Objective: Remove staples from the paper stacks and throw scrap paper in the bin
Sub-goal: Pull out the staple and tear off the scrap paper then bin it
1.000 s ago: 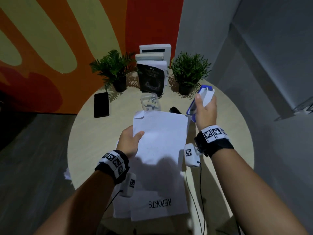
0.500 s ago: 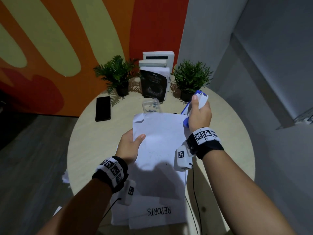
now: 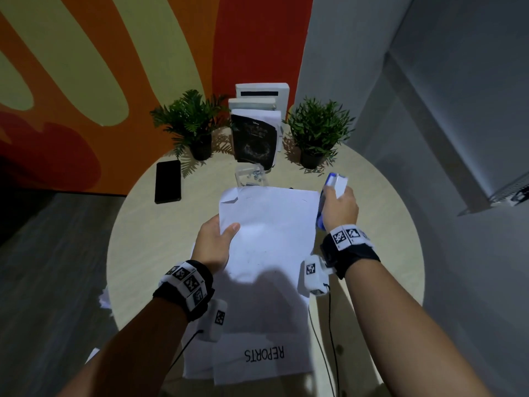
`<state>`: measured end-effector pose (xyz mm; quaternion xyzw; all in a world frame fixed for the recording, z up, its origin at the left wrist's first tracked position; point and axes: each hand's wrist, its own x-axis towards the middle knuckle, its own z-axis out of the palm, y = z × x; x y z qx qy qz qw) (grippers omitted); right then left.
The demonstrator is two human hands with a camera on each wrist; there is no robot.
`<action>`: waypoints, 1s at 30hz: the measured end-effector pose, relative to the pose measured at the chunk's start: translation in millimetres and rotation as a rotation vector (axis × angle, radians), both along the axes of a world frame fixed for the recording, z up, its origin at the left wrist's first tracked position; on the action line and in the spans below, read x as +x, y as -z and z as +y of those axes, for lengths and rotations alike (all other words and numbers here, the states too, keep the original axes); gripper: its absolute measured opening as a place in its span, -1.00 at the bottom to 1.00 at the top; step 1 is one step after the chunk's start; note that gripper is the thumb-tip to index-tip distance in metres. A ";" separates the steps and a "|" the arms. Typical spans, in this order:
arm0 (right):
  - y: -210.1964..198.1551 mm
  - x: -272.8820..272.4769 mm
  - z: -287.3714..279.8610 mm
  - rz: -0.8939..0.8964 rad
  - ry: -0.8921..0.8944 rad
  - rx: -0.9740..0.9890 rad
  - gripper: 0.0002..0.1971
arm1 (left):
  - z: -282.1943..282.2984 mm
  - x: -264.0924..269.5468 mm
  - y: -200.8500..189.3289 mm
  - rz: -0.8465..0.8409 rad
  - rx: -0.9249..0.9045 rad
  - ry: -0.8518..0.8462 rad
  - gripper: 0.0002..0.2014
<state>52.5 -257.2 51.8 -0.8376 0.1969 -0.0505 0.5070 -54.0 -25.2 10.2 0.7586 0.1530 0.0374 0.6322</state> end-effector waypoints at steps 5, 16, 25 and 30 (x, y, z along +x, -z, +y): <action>62.2 -35.1 -16.4 0.223 -0.236 -0.365 -0.48 | 2.7 0.3 8.4 0.039 0.012 0.001 -0.74; 53.0 -57.1 -14.0 0.198 -0.257 -0.428 -0.53 | 4.1 -5.5 8.3 0.070 0.049 -0.002 -0.74; -22.8 -50.6 24.3 -0.235 -0.225 0.173 -0.81 | -10.4 5.6 -11.1 -0.007 -0.095 -0.104 -0.74; -22.4 -62.7 32.6 -0.713 -0.465 -0.279 -0.78 | -14.9 16.3 -26.3 -0.053 -0.165 -0.196 -0.82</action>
